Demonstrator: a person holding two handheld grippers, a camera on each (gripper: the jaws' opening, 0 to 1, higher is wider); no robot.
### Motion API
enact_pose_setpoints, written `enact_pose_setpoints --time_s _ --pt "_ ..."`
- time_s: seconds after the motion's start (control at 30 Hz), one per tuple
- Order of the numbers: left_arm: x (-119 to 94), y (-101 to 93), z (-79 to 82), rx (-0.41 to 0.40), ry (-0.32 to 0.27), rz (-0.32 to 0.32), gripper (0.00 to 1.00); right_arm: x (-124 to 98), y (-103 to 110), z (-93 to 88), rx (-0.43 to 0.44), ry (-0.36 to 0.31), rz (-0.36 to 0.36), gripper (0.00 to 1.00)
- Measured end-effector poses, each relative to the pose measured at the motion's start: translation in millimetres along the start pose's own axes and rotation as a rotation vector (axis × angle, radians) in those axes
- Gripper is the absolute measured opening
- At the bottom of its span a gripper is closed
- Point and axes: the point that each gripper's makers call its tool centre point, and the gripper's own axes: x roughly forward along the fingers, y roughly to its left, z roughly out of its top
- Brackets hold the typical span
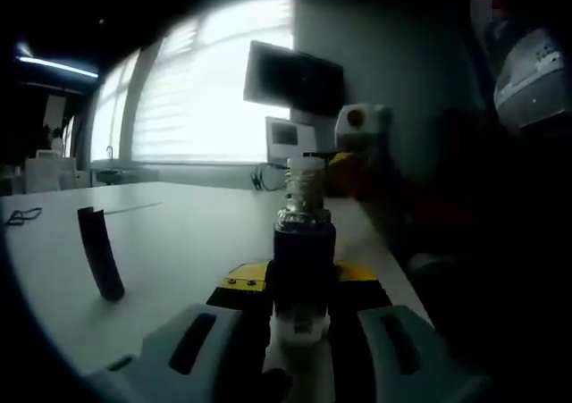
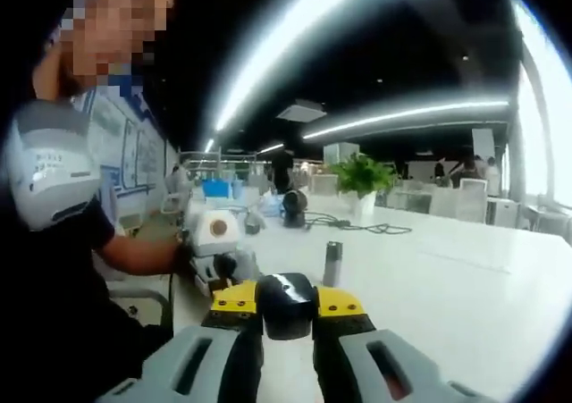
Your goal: Pick up cosmetic bottle twist off cap place on table pick up cap screw tight cap place on table
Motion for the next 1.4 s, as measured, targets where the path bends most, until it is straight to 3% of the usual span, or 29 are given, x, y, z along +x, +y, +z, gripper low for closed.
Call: enact_pose_setpoints --time_s 0.53,1.1,1.4 --pt "0 -1.0 -0.9 0.005 0.005 -0.004 0.14 17 11 34.6 -0.037 -0.018 0.061 0.15" --pt "0 1.6 -1.9 0.005 0.007 -0.008 0.14 47 32 44.6 -0.066 -0.005 0.159 0.15" --pt "0 1.5 -2.0 0.006 0.008 -0.007 0.14 59 41 37.7 -0.066 0.011 0.197 0.15"
